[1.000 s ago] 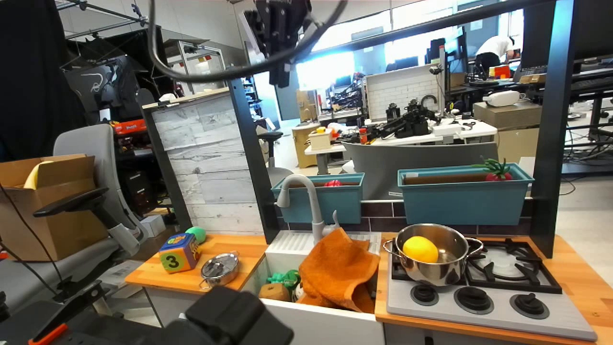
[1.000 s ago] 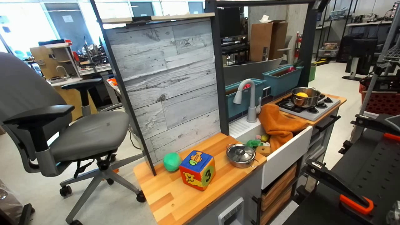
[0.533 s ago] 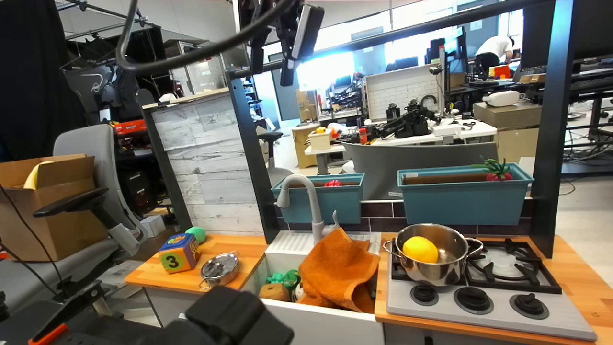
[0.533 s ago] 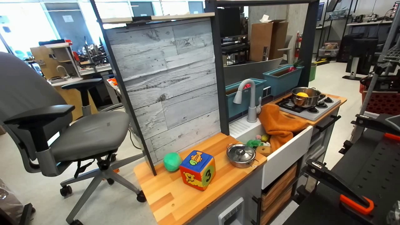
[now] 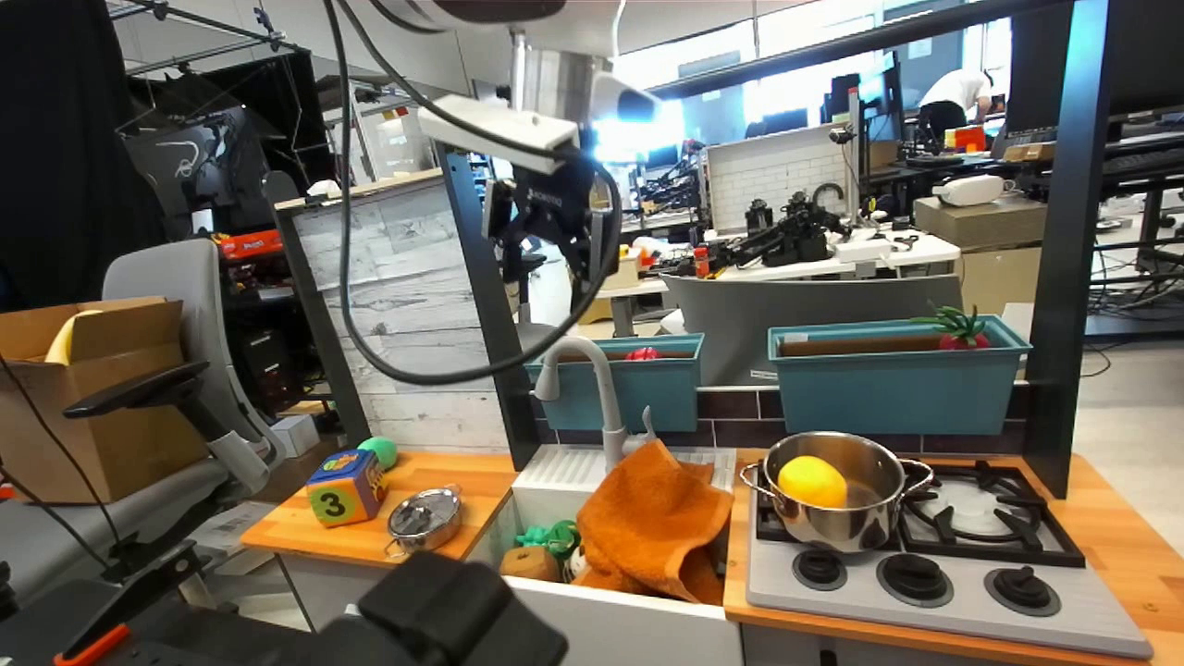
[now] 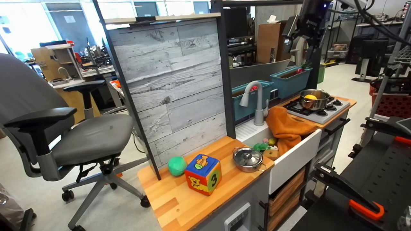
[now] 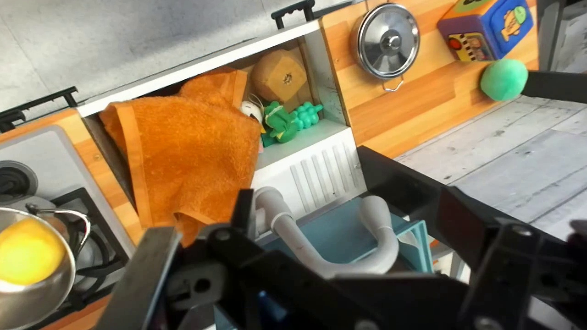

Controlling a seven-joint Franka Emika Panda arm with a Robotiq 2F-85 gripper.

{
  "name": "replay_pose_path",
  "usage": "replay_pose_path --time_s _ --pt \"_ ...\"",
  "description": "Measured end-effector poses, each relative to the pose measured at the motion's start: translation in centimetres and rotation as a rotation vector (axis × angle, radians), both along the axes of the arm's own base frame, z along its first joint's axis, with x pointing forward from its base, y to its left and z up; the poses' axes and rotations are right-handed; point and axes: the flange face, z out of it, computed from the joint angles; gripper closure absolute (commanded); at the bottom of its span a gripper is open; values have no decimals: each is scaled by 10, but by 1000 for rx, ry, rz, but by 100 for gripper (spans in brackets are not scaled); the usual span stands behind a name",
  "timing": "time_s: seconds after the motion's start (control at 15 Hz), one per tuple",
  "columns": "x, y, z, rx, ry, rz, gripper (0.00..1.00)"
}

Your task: Pick up the towel and put it on the rack

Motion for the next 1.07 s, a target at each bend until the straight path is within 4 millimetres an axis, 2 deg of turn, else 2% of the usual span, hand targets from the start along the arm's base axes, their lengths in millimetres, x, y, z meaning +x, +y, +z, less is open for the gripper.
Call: replay_pose_path --time_s 0.27,0.6,0.8,1.07 --pt "16 -3 -78 -38 3 7 0" --pt "22 -12 -170 -62 6 -25 0" --pt "32 -10 -212 -89 -29 -38 0" --pt "49 -6 -250 -124 -52 -45 0"
